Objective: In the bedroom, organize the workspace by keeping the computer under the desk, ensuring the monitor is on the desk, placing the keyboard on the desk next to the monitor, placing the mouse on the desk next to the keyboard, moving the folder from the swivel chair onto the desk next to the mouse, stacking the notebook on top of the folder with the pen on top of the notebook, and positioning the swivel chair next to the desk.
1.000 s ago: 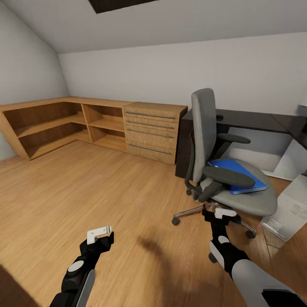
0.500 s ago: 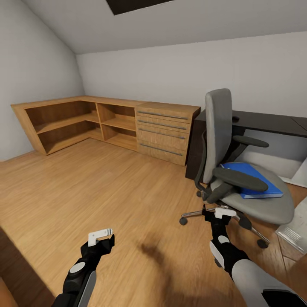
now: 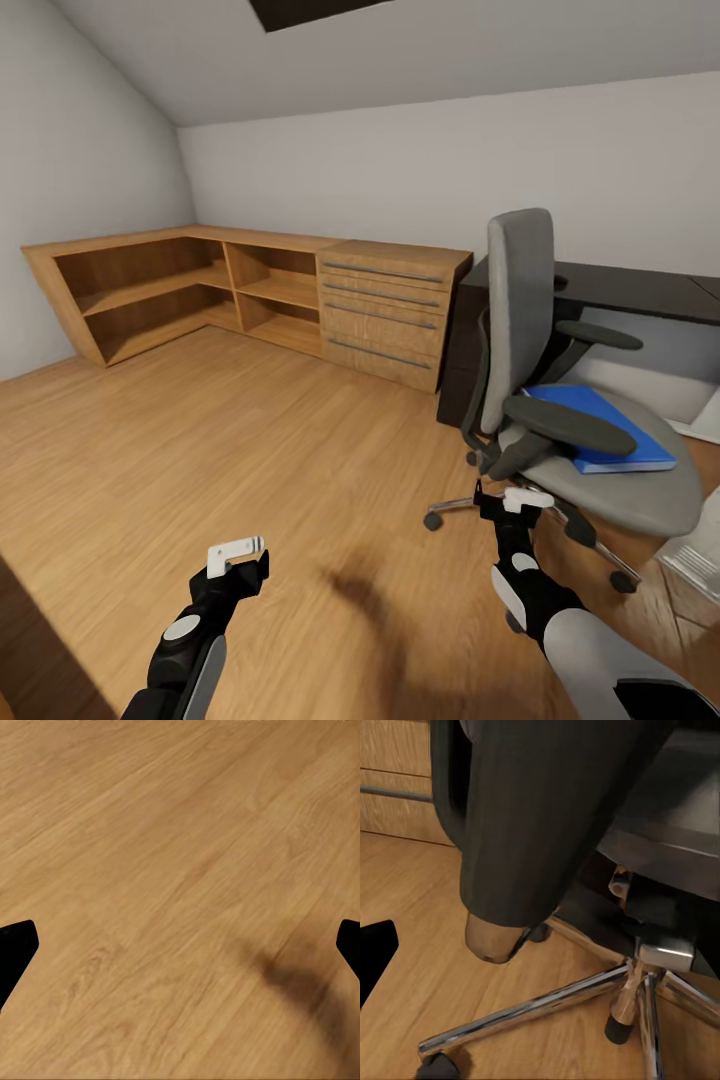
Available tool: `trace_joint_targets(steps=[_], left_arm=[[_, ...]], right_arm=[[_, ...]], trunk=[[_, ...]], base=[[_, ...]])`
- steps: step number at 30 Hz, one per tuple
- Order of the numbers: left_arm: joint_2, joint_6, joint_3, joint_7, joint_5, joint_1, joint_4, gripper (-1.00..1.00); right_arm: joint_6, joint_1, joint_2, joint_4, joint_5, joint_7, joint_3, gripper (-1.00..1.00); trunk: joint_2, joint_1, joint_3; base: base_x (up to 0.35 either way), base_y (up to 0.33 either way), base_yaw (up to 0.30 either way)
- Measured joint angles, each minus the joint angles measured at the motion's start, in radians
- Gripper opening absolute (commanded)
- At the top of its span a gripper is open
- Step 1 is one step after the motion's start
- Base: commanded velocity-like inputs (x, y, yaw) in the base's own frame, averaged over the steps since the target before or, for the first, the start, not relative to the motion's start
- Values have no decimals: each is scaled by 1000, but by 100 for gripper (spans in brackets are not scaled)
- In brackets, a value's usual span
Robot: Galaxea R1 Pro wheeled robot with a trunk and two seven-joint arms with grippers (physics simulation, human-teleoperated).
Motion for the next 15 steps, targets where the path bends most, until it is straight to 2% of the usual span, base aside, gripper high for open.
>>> trace_joint_targets(steps=[10,15], left_arm=[[0,0,0,0,0,0,0,100],[0,0,0,0,0,0,-1,100]], right_arm=[[0,0,0,0,0,0,0,100],[0,0,0,0,0,0,1,100]], trunk=[[0,0,0],[0,1,0]], base=[[31,26,0],[-204,1,0]])
